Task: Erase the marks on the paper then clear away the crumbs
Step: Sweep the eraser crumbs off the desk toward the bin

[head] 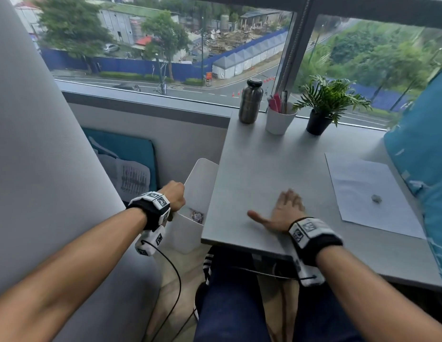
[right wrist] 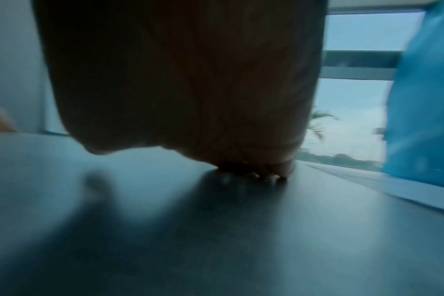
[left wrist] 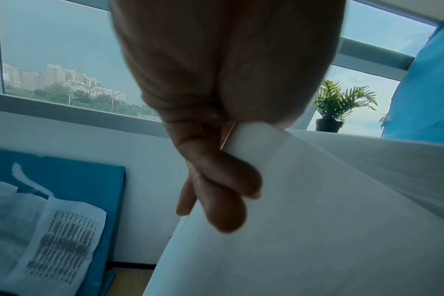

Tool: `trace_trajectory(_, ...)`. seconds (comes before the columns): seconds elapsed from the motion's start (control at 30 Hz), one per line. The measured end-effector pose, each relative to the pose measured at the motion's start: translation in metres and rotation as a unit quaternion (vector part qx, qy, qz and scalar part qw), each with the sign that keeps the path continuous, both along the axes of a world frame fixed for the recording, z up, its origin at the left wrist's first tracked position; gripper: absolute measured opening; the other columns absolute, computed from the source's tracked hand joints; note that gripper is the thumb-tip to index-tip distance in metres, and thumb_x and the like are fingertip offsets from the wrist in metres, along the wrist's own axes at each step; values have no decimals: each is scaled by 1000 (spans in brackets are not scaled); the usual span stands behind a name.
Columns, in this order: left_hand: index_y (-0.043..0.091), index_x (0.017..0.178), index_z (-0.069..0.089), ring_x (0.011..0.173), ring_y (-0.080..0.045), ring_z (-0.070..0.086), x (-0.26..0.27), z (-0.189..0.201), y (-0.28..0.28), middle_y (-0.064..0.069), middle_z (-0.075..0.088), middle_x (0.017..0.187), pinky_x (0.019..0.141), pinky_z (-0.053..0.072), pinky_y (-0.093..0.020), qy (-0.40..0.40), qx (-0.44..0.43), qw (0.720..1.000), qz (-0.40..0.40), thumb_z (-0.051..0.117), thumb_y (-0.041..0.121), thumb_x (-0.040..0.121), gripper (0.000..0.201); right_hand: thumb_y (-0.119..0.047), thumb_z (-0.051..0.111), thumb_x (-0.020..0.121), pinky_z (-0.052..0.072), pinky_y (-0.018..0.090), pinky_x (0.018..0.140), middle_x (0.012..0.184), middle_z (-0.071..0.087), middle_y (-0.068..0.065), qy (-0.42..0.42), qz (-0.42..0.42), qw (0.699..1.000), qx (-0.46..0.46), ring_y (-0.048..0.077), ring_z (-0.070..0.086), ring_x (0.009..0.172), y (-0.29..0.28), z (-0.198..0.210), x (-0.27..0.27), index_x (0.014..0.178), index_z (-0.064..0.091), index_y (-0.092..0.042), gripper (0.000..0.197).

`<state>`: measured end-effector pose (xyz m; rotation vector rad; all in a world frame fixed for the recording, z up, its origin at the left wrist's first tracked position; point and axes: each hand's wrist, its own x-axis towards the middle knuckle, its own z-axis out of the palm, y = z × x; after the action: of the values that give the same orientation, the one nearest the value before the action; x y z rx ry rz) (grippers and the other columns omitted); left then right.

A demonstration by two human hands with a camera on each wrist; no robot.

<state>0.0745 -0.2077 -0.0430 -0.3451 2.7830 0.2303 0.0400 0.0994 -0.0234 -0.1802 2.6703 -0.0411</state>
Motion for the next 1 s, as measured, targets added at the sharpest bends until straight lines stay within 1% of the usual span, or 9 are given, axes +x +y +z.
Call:
trace_trajectory(0.2,-8,106,62,104,-43,62,20,5,6,-28,64,114,82,52,-39,3,-18,1000,1,46,4,87,28,-87,31,76,-6,40,121,162,-14,11,-67,268,950,-144,24,-13,150,-136,13,76,154,-8,-7,119)
trace_trajectory(0.3,-8,106,61,103,-43,61,25,7,8,-28,62,115,79,51,-38,0,-14,1000,4,44,2,87,27,-80,35,81,8,39,122,161,10,15,4,238,954,-180,29,9,150,-112,22,52,152,12,-1,109)
trace_trajectory(0.37,-8,104,61,100,-43,62,29,10,8,-28,63,114,77,51,-38,-2,-11,1000,2,43,2,87,27,-80,36,80,21,39,118,150,31,21,86,167,969,-158,34,29,140,-69,17,15,142,30,4,104)
trace_trajectory(0.4,-8,104,61,99,-43,63,32,10,9,-28,63,113,76,51,-37,-3,-11,1000,1,43,2,87,27,-81,35,79,22,39,118,149,32,23,96,129,979,-125,35,30,140,-43,15,-3,141,31,6,107)
trace_trajectory(0.53,-9,103,61,97,-43,64,38,11,13,-28,64,112,71,49,-35,-7,-11,1000,0,44,2,87,26,-86,31,76,4,42,123,161,-4,21,11,15,1000,-10,34,-1,150,10,14,-18,152,0,4,122)
trace_trajectory(0.63,-9,98,62,94,-42,66,42,11,19,-28,66,107,69,51,-35,-13,-8,1000,2,44,1,86,24,-95,31,65,-6,44,122,160,-19,14,2,127,991,-35,33,-16,148,-52,4,21,153,-12,-4,133)
trace_trajectory(0.8,-7,108,62,105,-40,62,49,12,19,-26,64,116,78,50,-36,-3,-1,1000,5,45,5,92,27,-94,22,70,-13,51,118,162,-10,12,-46,323,945,-24,25,-12,150,-168,-10,95,154,-5,-6,125)
trace_trajectory(0.9,-7,108,63,105,-39,62,51,12,12,-26,65,115,74,47,-33,-1,19,1000,22,45,7,93,26,-86,32,77,-6,44,121,163,-7,14,-64,331,939,-62,27,-8,151,-168,-1,97,154,-4,-4,118)
trace_trajectory(1.0,-6,105,61,105,-39,62,50,2,5,-26,64,115,75,47,-33,5,35,999,32,45,4,90,25,-82,37,79,0,47,122,163,-3,14,-21,313,942,-119,27,-5,151,-144,19,71,154,2,-3,114)
